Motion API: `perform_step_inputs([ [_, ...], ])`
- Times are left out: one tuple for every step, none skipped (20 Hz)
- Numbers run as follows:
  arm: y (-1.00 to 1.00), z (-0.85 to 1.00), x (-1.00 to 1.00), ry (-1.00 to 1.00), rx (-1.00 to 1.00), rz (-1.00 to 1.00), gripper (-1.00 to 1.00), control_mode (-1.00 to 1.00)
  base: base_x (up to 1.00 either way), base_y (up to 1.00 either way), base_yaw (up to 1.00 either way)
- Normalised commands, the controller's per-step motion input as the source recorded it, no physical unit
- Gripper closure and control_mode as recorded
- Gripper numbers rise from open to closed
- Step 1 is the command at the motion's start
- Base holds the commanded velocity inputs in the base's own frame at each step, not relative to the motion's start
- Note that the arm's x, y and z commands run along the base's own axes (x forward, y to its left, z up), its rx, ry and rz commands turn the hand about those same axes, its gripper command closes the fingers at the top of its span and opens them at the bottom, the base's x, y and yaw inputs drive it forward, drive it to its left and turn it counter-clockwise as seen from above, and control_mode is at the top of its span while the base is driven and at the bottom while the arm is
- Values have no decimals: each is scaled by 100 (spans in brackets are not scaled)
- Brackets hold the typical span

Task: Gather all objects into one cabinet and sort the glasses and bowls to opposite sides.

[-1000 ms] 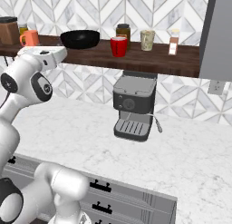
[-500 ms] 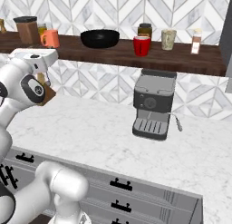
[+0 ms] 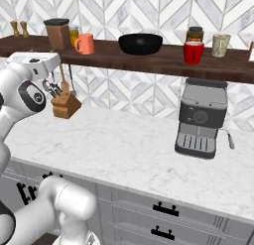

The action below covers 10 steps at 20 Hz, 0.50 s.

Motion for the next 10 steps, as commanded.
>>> perform_step_inputs([
  [0, 0, 0, 0, 0, 0, -100, 100, 6, 43, 4],
  [0, 0, 0, 0, 0, 0, -100, 100, 9, 46, 4],
  [0, 0, 0, 0, 0, 0, -100, 100, 20, 45, 4],
  [0, 0, 0, 0, 0, 0, -100, 100, 34, 44, 3],
  [0, 0, 0, 0, 0, 0, -100, 100, 81, 24, 0],
  [0, 0, 0, 0, 0, 0, -100, 100, 100, 10, 0],
  [0, 0, 0, 0, 0, 0, -100, 100, 100, 0, 0],
  [0, 0, 0, 0, 0, 0, -100, 100, 100, 0, 0],
  [0, 0, 0, 0, 0, 0, -100, 100, 100, 0, 0],
  [0, 0, 0, 0, 0, 0, -100, 100, 100, 0, 0],
])
